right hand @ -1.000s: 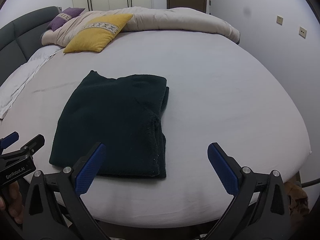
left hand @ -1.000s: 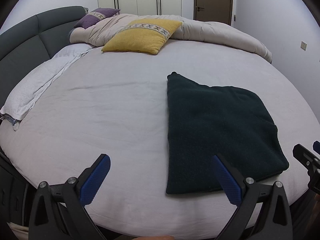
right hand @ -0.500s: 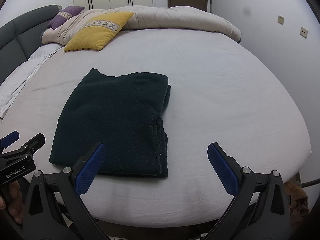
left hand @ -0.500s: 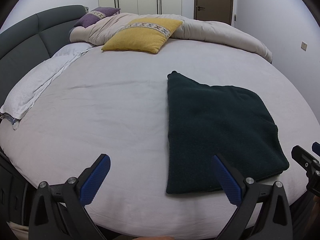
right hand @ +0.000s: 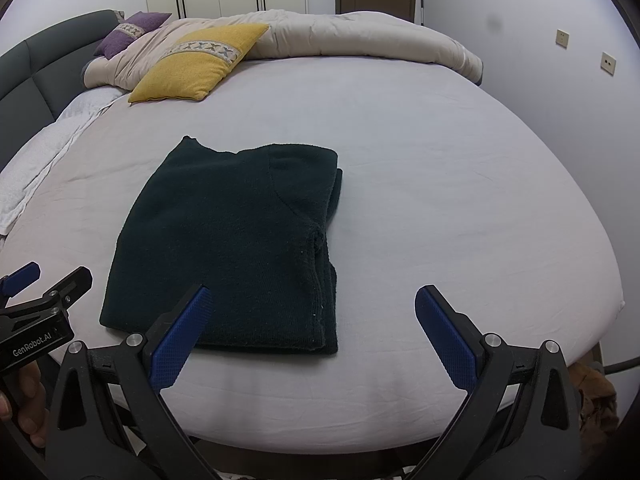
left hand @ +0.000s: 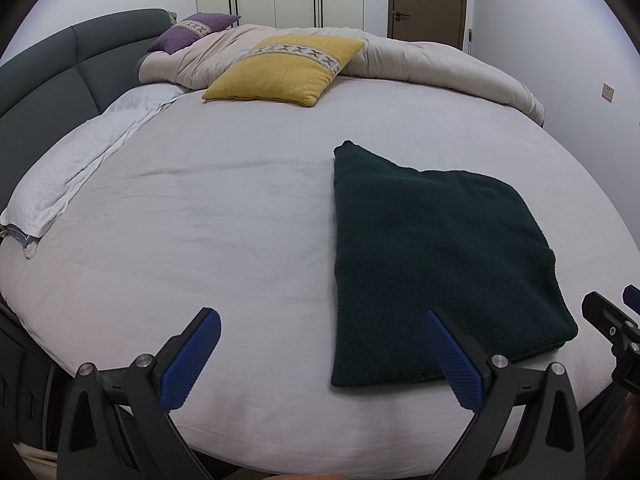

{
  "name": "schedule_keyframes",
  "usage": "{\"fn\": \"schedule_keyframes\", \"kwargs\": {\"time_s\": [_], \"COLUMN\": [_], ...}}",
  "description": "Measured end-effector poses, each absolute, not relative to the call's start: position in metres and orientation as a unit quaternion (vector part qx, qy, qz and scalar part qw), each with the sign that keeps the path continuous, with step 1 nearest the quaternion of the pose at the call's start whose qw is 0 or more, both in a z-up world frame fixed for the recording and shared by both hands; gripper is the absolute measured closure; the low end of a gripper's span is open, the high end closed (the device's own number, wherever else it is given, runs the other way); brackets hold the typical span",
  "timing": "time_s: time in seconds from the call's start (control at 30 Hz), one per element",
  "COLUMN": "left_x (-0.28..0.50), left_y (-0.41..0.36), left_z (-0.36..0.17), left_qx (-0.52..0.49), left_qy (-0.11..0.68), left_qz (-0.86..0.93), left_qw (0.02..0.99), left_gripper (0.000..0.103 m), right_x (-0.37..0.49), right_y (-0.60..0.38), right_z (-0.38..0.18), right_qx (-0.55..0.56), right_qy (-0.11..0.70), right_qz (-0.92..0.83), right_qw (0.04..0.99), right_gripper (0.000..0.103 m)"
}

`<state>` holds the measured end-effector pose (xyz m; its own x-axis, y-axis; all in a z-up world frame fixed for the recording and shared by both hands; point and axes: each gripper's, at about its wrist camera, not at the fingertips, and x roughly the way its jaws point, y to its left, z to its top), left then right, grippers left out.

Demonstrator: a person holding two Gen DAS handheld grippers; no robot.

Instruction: Fold small clothes

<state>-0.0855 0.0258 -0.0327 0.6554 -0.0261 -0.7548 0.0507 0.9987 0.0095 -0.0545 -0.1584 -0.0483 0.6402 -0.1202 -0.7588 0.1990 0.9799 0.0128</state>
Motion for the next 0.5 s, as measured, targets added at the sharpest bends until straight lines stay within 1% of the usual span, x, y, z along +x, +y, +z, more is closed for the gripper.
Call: {"fn": "schedule_keyframes", "kwargs": {"time_s": [0.5], "left_x": [-0.0857], "left_y": [0.026], "left_z": [-0.0339], "left_qx": [0.015], "left_qy": [0.416], "left_qz": [-0.021], "left_qw": [0.909], "left_gripper": [0.0], "right_x": [-0.0536], "right_y": [-0.1566], "right_z": [-0.0492], "right_qx": [0.048], "right_qy": [0.416], "right_qz": [-0.087], "right_qw": [0.904], "right_gripper": [0.0]}}
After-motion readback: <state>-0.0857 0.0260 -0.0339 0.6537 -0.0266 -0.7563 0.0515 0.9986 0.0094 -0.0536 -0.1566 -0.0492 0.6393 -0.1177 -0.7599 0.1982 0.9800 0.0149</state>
